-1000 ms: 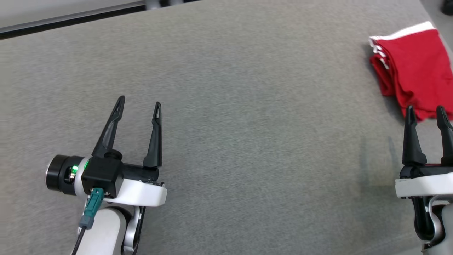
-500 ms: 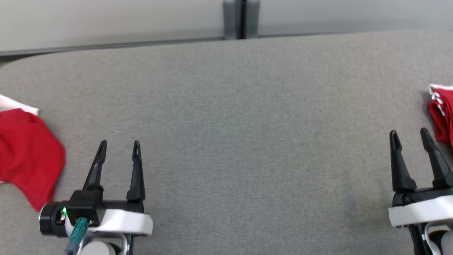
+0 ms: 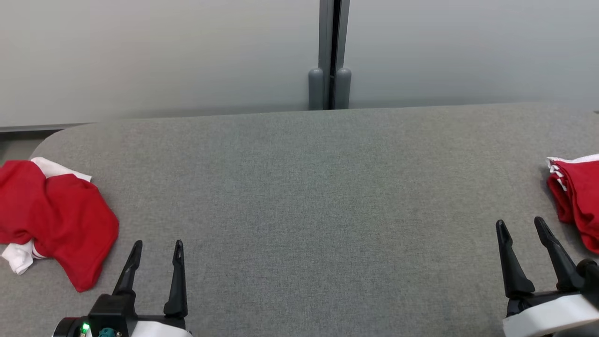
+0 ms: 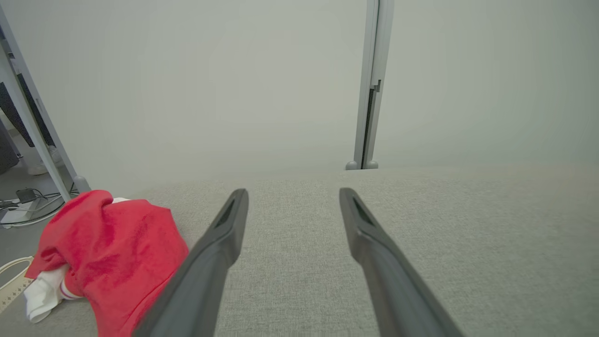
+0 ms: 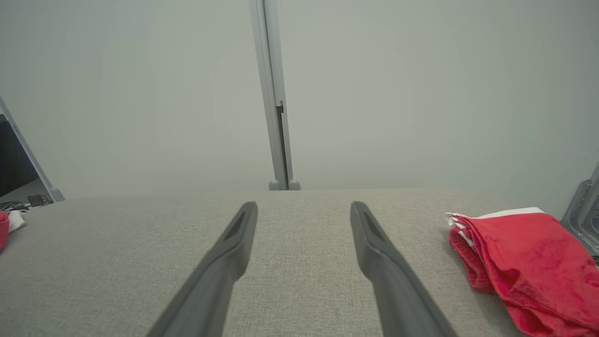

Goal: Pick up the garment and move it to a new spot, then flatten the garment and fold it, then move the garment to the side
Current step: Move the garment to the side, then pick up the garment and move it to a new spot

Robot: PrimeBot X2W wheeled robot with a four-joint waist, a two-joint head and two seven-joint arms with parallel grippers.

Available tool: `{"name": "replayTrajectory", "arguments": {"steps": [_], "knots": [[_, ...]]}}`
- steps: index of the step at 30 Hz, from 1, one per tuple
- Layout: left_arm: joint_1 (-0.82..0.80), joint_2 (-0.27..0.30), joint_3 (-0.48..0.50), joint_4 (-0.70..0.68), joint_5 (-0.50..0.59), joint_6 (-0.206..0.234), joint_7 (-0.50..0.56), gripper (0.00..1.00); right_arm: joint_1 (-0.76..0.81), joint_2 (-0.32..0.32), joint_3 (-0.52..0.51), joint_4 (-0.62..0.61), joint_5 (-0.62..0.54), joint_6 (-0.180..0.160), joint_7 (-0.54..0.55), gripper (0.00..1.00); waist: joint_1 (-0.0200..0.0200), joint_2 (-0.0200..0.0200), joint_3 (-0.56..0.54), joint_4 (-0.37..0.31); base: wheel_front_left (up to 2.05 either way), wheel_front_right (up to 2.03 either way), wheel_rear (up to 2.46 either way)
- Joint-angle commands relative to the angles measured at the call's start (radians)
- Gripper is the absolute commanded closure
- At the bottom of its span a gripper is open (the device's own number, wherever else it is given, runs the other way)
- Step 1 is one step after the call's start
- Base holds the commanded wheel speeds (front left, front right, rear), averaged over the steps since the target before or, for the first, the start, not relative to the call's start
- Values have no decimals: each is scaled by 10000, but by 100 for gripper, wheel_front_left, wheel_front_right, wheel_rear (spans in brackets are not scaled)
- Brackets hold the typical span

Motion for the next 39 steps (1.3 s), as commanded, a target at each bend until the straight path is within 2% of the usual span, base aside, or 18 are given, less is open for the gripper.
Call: {"name": "replayTrajectory", "arguments": {"steps": [1, 25, 31, 39], "knots": [[145, 83, -9, -53, -37, 42, 35, 0, 164, 4, -31, -74, -34, -7, 58, 0, 0, 0, -213, -20, 0, 0, 0], [184, 180, -136, -148, -200, 177, 320, 0, 625, 177, -279, -657, -182, -5, 468, 0, 0, 0, -310, 104, 0, 0, 0], [-142, 113, -122, -53, -271, 141, 189, 0, 591, 87, -211, -873, -235, -5, 576, 0, 0, 0, -194, 642, 0, 0, 0], [-1006, -164, -346, 359, -304, -76, -33, 0, 558, -72, -197, -1449, -312, -4, 799, 0, 0, 0, 6, 2235, 0, 0, 0]]}}
